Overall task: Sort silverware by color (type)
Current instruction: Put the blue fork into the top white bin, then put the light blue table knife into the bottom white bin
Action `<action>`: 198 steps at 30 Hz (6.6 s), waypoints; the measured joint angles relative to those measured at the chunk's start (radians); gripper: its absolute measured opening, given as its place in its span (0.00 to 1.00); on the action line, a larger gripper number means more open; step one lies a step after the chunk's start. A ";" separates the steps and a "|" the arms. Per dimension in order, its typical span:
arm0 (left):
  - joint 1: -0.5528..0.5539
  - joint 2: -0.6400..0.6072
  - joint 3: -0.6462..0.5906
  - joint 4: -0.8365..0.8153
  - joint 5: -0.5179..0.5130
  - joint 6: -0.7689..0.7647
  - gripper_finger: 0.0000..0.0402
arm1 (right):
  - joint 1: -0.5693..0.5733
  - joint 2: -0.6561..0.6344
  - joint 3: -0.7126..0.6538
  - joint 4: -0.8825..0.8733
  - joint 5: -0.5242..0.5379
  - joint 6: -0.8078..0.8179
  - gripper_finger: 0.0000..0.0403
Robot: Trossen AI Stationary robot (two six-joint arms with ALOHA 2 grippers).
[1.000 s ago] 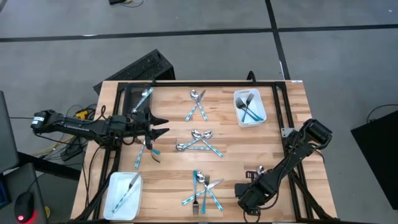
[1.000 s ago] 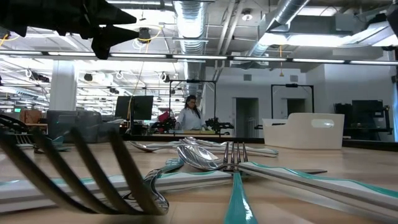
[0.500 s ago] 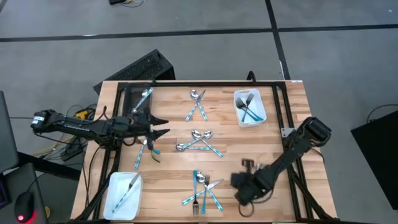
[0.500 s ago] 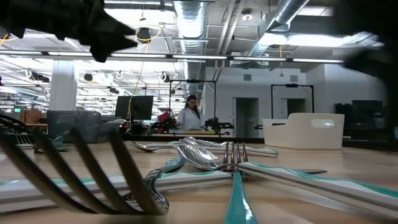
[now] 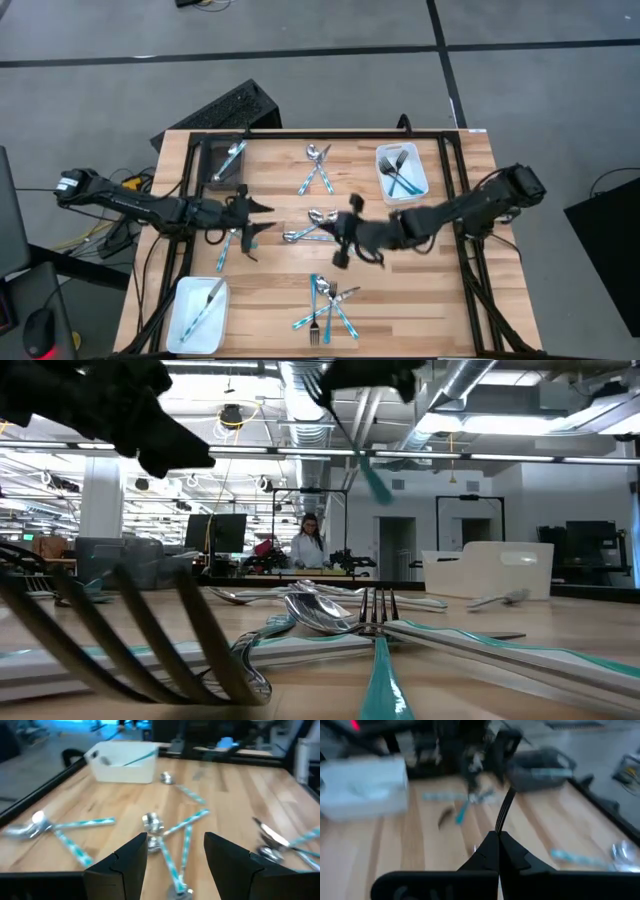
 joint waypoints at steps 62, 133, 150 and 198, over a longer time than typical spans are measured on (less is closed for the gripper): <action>0.105 0.438 0.002 0.771 0.158 0.088 0.46 | -0.233 0.096 -0.166 0.800 -0.487 0.045 0.04; 0.158 0.607 0.170 0.766 0.225 0.117 0.33 | -0.260 -0.554 -0.362 -0.052 0.042 0.038 0.04; 0.157 0.607 0.170 0.752 0.225 0.088 0.34 | -0.615 -0.568 -0.542 -0.410 0.061 0.262 0.16; 0.076 -0.031 0.169 -0.344 -0.188 -0.107 0.34 | -0.093 0.164 -0.375 0.446 -0.078 0.227 0.40</action>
